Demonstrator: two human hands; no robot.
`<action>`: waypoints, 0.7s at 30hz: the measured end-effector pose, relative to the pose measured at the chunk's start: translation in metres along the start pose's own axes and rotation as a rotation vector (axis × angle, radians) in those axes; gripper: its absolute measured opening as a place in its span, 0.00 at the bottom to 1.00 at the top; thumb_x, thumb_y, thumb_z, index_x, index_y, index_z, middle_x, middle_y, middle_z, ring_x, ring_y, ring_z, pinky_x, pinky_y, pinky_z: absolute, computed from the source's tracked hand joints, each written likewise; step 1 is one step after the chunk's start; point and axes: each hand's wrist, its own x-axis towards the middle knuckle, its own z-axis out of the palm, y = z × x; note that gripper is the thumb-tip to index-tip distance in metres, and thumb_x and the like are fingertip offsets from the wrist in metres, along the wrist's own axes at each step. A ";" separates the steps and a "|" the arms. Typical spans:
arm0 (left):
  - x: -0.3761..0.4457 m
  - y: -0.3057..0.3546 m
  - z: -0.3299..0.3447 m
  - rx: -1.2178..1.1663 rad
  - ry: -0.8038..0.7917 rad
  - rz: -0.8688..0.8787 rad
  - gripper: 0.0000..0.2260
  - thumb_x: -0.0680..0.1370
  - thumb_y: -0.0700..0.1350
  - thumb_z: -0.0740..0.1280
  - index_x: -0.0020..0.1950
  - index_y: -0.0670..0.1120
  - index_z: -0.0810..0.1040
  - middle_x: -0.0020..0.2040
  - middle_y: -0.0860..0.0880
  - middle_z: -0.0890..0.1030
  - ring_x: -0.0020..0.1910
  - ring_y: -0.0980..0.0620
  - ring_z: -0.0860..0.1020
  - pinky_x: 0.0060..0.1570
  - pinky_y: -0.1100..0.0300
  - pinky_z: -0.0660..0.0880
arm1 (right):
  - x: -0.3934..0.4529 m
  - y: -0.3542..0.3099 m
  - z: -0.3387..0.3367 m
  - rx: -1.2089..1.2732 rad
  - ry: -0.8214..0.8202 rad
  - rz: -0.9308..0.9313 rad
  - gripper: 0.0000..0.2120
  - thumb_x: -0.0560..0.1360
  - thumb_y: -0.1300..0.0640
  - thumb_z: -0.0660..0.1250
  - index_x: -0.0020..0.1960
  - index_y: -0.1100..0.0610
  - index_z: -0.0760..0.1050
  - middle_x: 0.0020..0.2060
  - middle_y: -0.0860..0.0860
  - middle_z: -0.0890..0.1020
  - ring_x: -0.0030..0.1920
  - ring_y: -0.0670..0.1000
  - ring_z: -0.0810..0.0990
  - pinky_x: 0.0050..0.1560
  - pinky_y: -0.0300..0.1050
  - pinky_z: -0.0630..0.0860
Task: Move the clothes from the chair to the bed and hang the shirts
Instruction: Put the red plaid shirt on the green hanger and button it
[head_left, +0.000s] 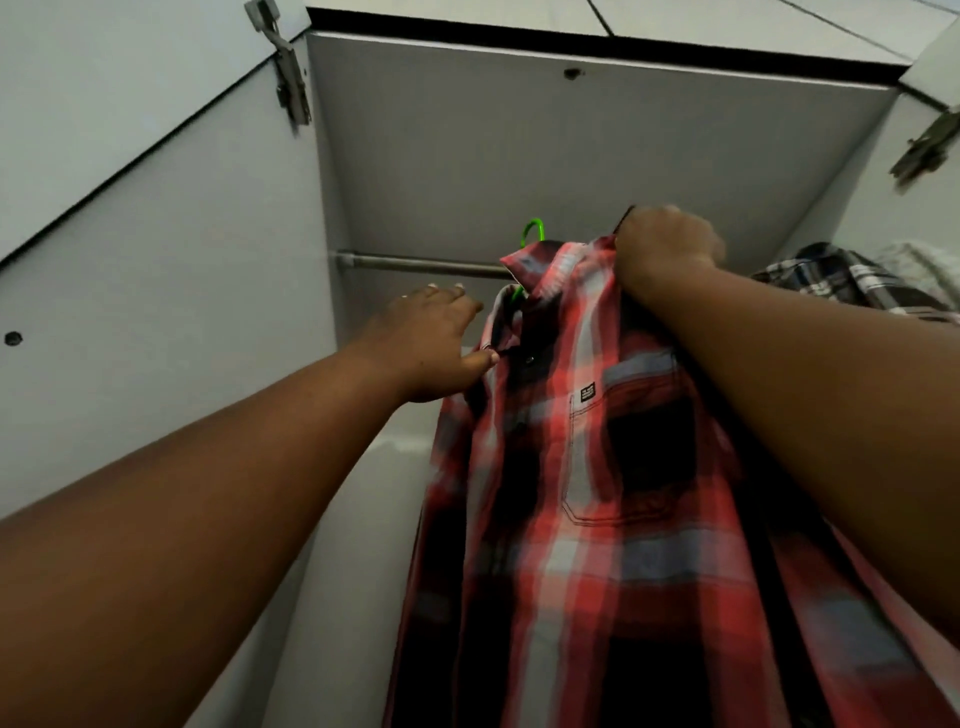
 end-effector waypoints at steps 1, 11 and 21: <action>0.003 -0.001 0.003 -0.001 0.010 0.005 0.31 0.78 0.62 0.62 0.76 0.48 0.63 0.77 0.45 0.62 0.76 0.44 0.60 0.72 0.49 0.60 | 0.004 -0.005 0.006 0.007 0.003 0.004 0.17 0.81 0.63 0.54 0.67 0.64 0.72 0.65 0.64 0.74 0.63 0.67 0.75 0.56 0.63 0.74; -0.006 -0.006 0.043 -0.067 0.009 0.029 0.26 0.77 0.61 0.64 0.70 0.47 0.70 0.66 0.45 0.75 0.66 0.44 0.71 0.61 0.50 0.71 | 0.019 -0.051 0.052 0.160 -0.030 0.072 0.18 0.82 0.64 0.53 0.70 0.63 0.67 0.69 0.64 0.71 0.68 0.67 0.71 0.60 0.62 0.71; -0.048 -0.018 0.069 -0.103 -0.102 0.012 0.29 0.75 0.63 0.59 0.69 0.47 0.71 0.67 0.46 0.74 0.66 0.45 0.72 0.63 0.48 0.71 | 0.003 -0.060 0.075 0.132 -0.040 0.052 0.22 0.83 0.63 0.50 0.76 0.61 0.53 0.69 0.66 0.68 0.65 0.71 0.71 0.43 0.60 0.69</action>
